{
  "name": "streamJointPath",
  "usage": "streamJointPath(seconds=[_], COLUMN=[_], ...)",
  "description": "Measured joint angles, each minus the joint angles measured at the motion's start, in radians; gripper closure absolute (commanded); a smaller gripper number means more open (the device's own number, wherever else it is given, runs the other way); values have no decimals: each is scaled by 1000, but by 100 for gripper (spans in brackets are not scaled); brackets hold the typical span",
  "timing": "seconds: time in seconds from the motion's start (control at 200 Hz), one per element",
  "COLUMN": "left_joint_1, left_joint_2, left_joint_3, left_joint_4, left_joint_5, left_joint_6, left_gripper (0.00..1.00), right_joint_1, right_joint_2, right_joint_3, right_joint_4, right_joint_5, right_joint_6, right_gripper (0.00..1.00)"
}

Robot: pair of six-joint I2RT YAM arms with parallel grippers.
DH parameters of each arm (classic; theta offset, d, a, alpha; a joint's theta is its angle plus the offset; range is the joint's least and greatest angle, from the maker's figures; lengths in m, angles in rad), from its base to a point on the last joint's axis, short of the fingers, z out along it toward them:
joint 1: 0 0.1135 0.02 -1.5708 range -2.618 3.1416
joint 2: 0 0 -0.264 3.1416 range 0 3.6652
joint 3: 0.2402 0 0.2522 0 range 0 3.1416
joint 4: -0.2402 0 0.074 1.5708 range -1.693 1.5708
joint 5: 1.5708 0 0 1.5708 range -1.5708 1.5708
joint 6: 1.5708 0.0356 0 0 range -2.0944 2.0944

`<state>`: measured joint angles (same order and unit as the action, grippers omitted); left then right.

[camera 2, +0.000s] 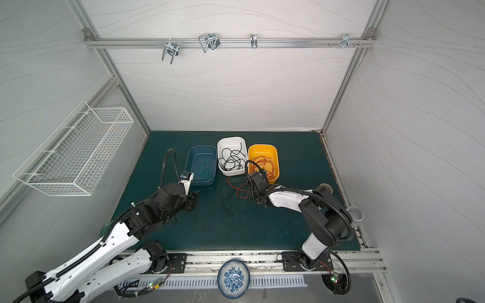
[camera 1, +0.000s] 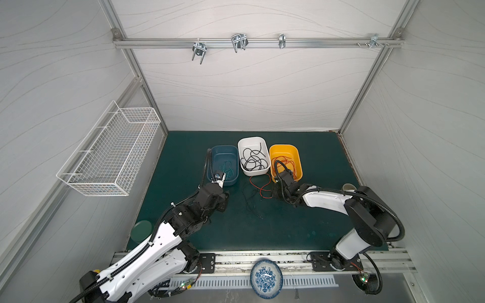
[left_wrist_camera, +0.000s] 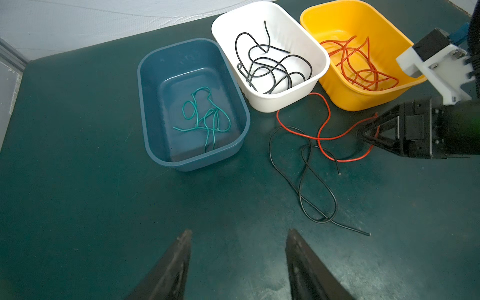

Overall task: Untangle the cables
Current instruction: 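Grasp the loose red wire with the right gripper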

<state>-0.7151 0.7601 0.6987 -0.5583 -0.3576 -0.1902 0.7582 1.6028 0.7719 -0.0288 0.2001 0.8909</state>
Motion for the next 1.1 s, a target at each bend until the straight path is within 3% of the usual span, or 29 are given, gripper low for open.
streamJointPath(seconds=[0.135, 0.525, 0.645, 1.1], left_joint_1=[0, 0, 0, 0], left_joint_2=[1, 1, 1, 1], left_joint_3=[0, 0, 0, 0], left_joint_4=[0, 0, 0, 0], left_joint_5=[1, 2, 2, 2], left_joint_6=[0, 1, 1, 0], left_gripper=[40, 40, 40, 40], right_joint_1=[-2, 0, 13, 89], right_joint_2=[5, 5, -7, -220], right_joint_3=[2, 2, 2, 2], right_joint_4=[4, 9, 11, -40], right_joint_5=[-2, -26, -26, -7], right_joint_6=[-10, -42, -54, -114], right_gripper=[78, 90, 99, 100])
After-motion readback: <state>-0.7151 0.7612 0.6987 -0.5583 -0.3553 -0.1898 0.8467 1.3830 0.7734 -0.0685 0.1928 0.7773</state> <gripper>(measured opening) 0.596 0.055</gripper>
